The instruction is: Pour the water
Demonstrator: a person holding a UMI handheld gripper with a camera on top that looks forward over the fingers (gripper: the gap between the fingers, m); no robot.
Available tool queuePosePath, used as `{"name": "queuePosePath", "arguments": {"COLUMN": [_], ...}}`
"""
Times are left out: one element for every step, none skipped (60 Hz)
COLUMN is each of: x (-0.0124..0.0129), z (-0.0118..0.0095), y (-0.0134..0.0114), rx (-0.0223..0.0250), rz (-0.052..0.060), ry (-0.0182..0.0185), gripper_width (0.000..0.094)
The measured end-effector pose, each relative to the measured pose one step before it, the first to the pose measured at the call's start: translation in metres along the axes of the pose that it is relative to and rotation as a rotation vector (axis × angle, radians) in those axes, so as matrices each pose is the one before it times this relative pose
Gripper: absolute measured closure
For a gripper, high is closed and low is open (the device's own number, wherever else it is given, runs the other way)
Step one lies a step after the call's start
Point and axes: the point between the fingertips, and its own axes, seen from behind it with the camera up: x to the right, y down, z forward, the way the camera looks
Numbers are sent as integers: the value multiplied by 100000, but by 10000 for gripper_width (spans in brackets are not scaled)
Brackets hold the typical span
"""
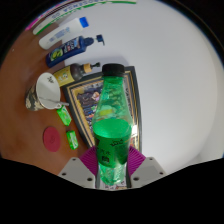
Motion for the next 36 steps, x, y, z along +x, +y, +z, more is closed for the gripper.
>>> {"name": "queuePosePath", "arguments": {"x": [111, 106, 52, -26, -36, -17, -51, -67, -41, -34, -66, -79, -78, -76, -162, -31, -21, 33, 35, 10, -50, -63, -67, -24, -69, -60, -79, -110, -106, -51, -68, -59, -49, -24, 1, -12], "z": [391, 378, 347, 527, 294, 407, 303, 278, 267, 240, 236, 200, 190, 196, 246, 174, 245, 135, 126, 121, 111, 102, 80, 126, 50, 25, 28, 32, 15, 91, 23, 7, -13, -9, -27, -19], "y": [-122, -203, -205, -196, -212, -196, -173, -171, -176, -172, -173, -172, -216, -224, -169, -90, -127, -112, -129, -117, -39, -8, -17, -77, -88, -64, -40, -8, 1, 5, 46, 59, 59, 26, 38, 54], "rx": [394, 599, 749, 1139, 858, 636, 549, 408, 377, 377, 298, 321, 574, 662, 1010, 178, 104, 213, 359, 332, 155, 91, 77, 365, 194, 273, 255, 152, 129, 370, 24, -107, -87, 43, 35, -22], "rz": [-4099, -3831, -3687, -3685, -3726, -3603, -3477, -3320, -3020, -2479, -2136, -1931, -1852, -1944, -2223, -2407, -2317, -2362, -2040, -1711, -1519, -1574, -1444, -1366, -1082, -955, -724, -561, -422, -335, -132, -43, 158, 357, 499, 580], "ry": [753, 822, 866, 960, 716, 586, 540, 453, 439, 439, 295, 262, 192, 212, 658, 324, 218, 532, 580, 442, 261, 178, 199, 164, -136, 54, -36, -140, -189, -28, -112, -132, -137, -98, -61, -109], "gripper_width": [593, 592, 593, 591, 595, 594, 596, 592, 591, 592, 590, 591, 593, 591, 591, 589, 591, 592, 593, 591, 590, 592, 590, 590, 592, 590, 591, 592, 592, 593, 593, 593, 592, 591, 592, 592]}}
